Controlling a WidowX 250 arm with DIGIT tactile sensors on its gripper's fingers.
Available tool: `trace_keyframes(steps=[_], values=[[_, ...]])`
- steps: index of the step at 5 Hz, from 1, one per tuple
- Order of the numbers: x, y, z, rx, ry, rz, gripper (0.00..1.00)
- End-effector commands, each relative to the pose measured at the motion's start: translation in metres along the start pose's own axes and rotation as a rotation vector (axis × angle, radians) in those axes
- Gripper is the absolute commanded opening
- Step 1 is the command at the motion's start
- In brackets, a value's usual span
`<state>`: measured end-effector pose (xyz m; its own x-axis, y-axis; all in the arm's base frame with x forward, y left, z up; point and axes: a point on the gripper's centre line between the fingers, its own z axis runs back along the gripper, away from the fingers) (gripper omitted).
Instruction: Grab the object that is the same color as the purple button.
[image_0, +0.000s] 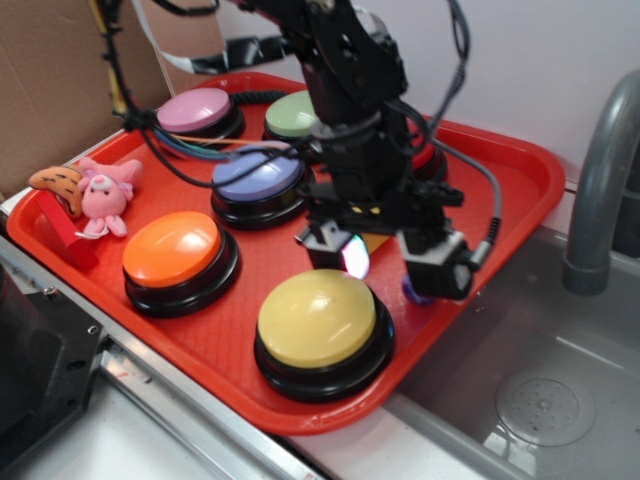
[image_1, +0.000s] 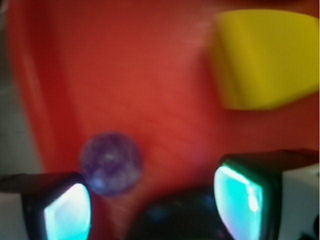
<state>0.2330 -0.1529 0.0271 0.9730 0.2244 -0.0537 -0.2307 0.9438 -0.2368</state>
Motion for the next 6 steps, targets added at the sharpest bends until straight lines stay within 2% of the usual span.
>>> trace_keyframes(steps=[1, 2, 3, 4, 5, 6], values=[[0.009, -0.008, -0.001, -0.064, -0.041, -0.047, 1.00], [0.010, -0.007, -0.003, -0.059, -0.059, -0.050, 0.19], [0.010, -0.006, -0.002, -0.086, -0.068, -0.054, 0.06], [0.012, -0.006, -0.003, -0.134, -0.088, -0.084, 0.01], [0.012, -0.005, 0.004, -0.101, -0.082, -0.101, 0.00], [0.015, 0.005, 0.044, 0.039, -0.077, -0.142, 0.00]])
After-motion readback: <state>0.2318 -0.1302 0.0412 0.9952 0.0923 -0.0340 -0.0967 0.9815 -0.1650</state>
